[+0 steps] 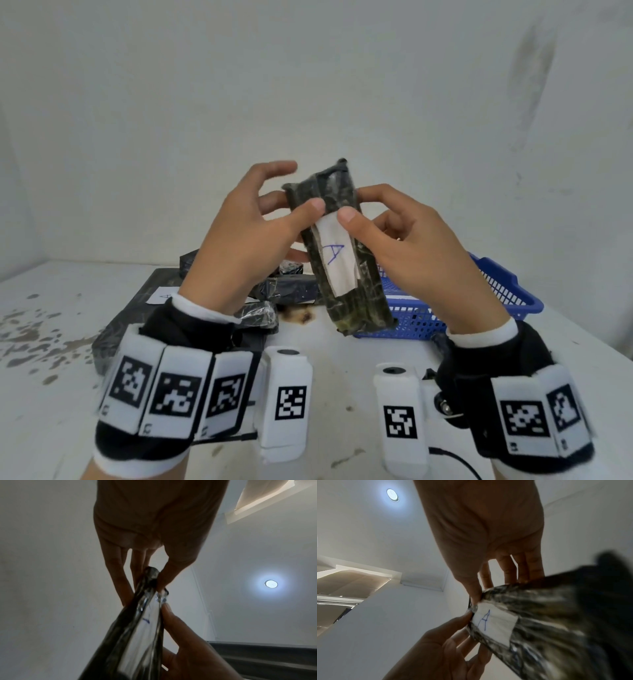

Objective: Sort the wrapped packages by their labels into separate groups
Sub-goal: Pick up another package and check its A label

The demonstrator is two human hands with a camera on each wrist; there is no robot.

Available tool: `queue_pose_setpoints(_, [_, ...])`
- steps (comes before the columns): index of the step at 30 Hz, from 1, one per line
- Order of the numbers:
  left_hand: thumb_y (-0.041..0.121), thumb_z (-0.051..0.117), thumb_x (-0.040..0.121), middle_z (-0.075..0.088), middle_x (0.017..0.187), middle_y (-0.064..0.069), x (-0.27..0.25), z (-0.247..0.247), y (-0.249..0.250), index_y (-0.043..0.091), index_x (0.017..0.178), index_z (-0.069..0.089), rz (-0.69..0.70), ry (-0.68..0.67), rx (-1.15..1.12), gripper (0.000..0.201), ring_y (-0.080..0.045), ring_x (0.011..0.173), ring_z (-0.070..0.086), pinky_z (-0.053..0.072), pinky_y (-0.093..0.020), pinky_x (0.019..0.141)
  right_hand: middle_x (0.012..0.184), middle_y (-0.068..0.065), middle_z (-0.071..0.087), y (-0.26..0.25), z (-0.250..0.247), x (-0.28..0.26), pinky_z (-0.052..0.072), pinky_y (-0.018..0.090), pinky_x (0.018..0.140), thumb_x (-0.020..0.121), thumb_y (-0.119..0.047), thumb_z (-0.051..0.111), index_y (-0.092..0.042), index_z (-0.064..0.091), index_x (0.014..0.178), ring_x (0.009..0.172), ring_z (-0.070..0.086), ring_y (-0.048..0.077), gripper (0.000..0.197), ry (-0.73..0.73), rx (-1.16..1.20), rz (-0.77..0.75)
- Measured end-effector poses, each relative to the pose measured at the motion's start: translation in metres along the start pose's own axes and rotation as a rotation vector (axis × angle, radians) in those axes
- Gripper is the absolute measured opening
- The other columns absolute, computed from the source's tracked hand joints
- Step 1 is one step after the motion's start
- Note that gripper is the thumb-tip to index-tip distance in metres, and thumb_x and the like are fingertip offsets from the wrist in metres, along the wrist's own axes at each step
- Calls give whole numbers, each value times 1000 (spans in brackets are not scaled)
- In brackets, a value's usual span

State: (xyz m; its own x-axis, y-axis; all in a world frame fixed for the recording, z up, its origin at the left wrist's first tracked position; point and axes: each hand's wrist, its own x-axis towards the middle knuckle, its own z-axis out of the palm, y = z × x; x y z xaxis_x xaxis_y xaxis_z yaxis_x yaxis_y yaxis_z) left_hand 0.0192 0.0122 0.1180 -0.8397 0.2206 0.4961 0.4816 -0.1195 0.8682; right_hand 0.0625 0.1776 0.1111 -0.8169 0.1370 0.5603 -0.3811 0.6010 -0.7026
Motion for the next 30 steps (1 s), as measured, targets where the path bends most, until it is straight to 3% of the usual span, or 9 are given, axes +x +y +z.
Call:
queue_pose_setpoints(3, [6, 58, 92, 69, 98, -10, 2, -3, 3, 27, 130, 52, 15, 92, -125, 44, -13, 67, 71, 59, -29, 56, 80, -7, 70, 0, -4, 1, 54, 27, 63, 85, -52, 68, -41, 65, 113, 67, 66, 7, 30, 29, 103, 20])
queue_pose_setpoints(5, [2, 51, 94, 68, 91, -8, 4, -6, 5, 24, 125, 55, 15, 138, -233, 38, -15, 71, 70, 60, -30, 59, 87, -7, 72, 2, -9, 1, 57, 28, 68, 80, -52, 70, -39, 65, 117, 72, 70, 9, 39, 50, 159, 20])
queue_pose_setpoints(7, [2, 46, 95, 66, 83, -2, 6, -11, 7, 18, 117, 59, 1, 142, -315, 30, -14, 70, 68, 60, -30, 62, 100, -2, 74, 3, -15, 0, 59, 33, 77, 85, -40, 72, -37, 63, 121, 79, 74, 15, 37, 65, 223, 28])
queue_pose_setpoints(9, [3, 47, 95, 68, 78, 1, 6, -13, 8, 13, 108, 59, -26, 80, -367, 20, -13, 70, 69, 59, -31, 64, 105, 6, 75, 4, -20, 1, 59, 35, 70, 90, -22, 71, -30, 63, 124, 77, 75, 24, 36, 76, 320, 39])
queue_pose_setpoints(11, [4, 57, 93, 70, 85, -3, 4, -13, 9, 10, 101, 55, -47, 7, -387, 10, -16, 77, 71, 60, -30, 66, 102, 5, 76, 4, -23, 1, 55, 28, 60, 90, -12, 70, -24, 64, 124, 70, 73, 22, 36, 109, 360, 30])
queue_pose_setpoints(16, [-1, 71, 79, 71, 96, -13, 3, -8, 5, 3, 114, 50, -52, -8, -302, 41, -21, 79, 74, 60, -27, 69, 79, -8, 74, 1, -22, -1, 49, 15, 60, 86, -18, 75, -26, 62, 124, 60, 63, 3, 41, 125, 315, -15])
queue_pose_setpoints(19, [4, 78, 73, 72, 103, -13, 2, -6, 3, 3, 120, 49, -56, -2, -226, 55, -21, 82, 74, 61, -30, 70, 78, -12, 69, -1, -19, -2, 45, 9, 58, 84, -15, 77, -21, 60, 118, 57, 61, -5, 38, 120, 294, -30])
queue_pose_setpoints(24, [29, 83, 65, 71, 101, -5, 2, -6, 1, 14, 117, 53, -40, 20, -2, 62, -20, 82, 71, 61, -31, 63, 97, -8, 72, -2, -16, -3, 53, 15, 75, 76, -31, 84, -27, 57, 105, 85, 70, 4, 39, 151, 207, -31])
queue_pose_setpoints(30, [32, 78, 75, 71, 93, -4, 2, -3, 1, 16, 110, 53, -30, 45, 17, 46, -12, 63, 66, 50, -23, 47, 94, -8, 71, -2, -13, -2, 54, 18, 76, 75, -39, 83, -28, 59, 98, 84, 68, 6, 35, 194, 186, -46])
